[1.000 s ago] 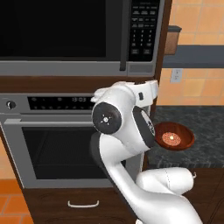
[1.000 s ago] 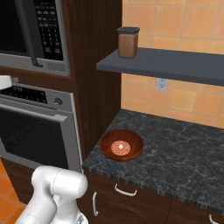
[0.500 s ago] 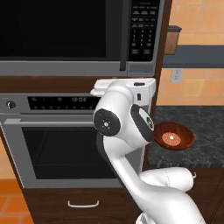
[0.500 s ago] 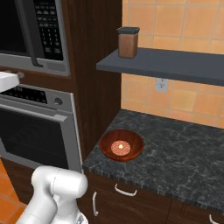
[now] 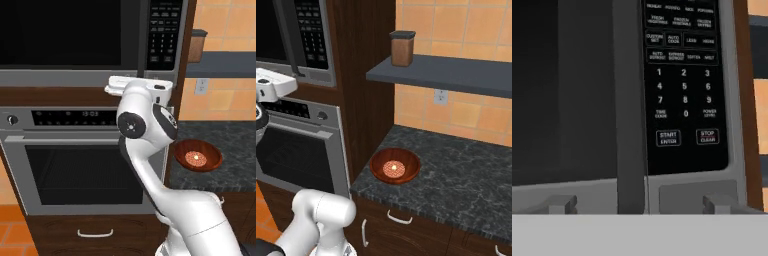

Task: Open the microwave, place the bowl with waffle inside the microwave, then close the microwave door and turn it on.

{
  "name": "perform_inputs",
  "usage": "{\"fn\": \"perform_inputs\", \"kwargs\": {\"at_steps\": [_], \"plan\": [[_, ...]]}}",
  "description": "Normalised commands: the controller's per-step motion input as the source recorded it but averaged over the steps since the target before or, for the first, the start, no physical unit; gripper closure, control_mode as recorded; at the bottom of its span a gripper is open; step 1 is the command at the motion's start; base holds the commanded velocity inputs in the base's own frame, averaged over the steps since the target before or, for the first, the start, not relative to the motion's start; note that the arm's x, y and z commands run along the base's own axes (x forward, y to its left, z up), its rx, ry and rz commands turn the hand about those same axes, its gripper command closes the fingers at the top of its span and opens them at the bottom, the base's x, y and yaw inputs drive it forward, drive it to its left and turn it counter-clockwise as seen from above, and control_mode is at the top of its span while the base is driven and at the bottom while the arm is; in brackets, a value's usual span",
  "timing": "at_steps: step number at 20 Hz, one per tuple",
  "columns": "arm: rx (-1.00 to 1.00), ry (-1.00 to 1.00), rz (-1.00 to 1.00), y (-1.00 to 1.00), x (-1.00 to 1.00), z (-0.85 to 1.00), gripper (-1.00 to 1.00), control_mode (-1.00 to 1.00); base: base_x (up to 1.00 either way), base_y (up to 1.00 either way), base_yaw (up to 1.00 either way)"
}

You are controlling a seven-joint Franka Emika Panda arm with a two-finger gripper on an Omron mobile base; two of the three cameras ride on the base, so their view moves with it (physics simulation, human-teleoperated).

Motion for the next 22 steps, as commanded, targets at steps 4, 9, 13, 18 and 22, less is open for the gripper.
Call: {"fn": "perform_inputs", "kwargs": {"at_steps": [4, 9, 13, 18, 22], "plan": [[0.08, 0.00, 0.00, 0.25, 0.51, 0.25, -1.00, -1.00, 0.00, 0.00, 0.00], [0.00, -0.08, 0.00, 0.34, 0.25, 0.02, -1.00, -1.00, 0.00, 0.00, 0.00], [0.00, -0.36, 0.00, -0.23, -0.07, 0.25, -1.00, -1.00, 0.00, 0.00, 0.00], [0.00, -0.23, 0.09, -0.23, 0.01, 0.21, -1.00, -1.00, 0.00, 0.00, 0.00], [0.00, 0.00, 0.16, -0.08, 0.08, 0.14, -1.00, -1.00, 0.00, 0.00, 0.00]]}}
